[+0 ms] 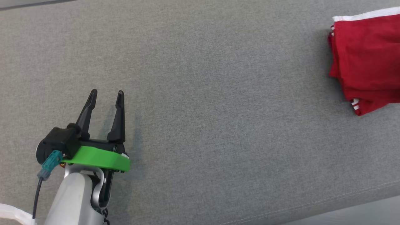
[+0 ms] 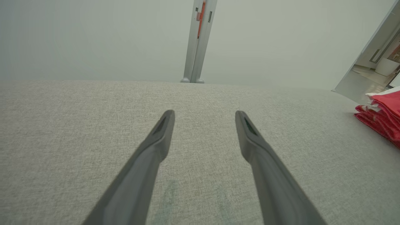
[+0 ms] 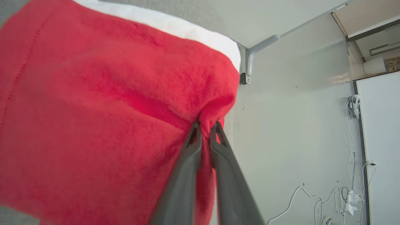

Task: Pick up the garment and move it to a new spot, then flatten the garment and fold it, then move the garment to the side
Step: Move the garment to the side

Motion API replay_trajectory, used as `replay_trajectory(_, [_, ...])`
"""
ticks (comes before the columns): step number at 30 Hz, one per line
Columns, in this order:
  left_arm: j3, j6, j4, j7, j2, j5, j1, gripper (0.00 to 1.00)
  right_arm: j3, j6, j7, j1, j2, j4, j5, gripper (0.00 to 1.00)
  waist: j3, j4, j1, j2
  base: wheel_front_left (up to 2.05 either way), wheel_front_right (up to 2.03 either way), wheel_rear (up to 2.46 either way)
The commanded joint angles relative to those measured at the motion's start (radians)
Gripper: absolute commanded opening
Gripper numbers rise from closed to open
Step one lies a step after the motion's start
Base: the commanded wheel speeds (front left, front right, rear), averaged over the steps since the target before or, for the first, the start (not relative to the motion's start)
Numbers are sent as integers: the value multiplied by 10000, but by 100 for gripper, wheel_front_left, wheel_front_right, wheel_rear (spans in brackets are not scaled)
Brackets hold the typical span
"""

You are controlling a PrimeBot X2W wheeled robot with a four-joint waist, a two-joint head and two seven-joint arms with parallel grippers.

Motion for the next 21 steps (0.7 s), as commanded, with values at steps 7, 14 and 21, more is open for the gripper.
replay_trajectory(7, [-159, -32, -123, 4, 249, -14, -384, 100, -1246, -24, -1444, 355, -311, 1041, -1643, 0, 604, 546, -1, -1, 0, 0, 0])
replay_trajectory(14, [-210, -32, -200, 4, 352, 50, -425, 100, -2787, -24, -2586, 619, 70, 1631, -3129, 100, 823, 885, -1, -1, 0, 0, 0])
replay_trajectory(21, [-202, -32, -134, 4, 333, 13, -423, 100, -4360, -24, -2914, 951, 622, 1941, -4121, 100, 626, 986, -1, -1, 0, 0, 0])
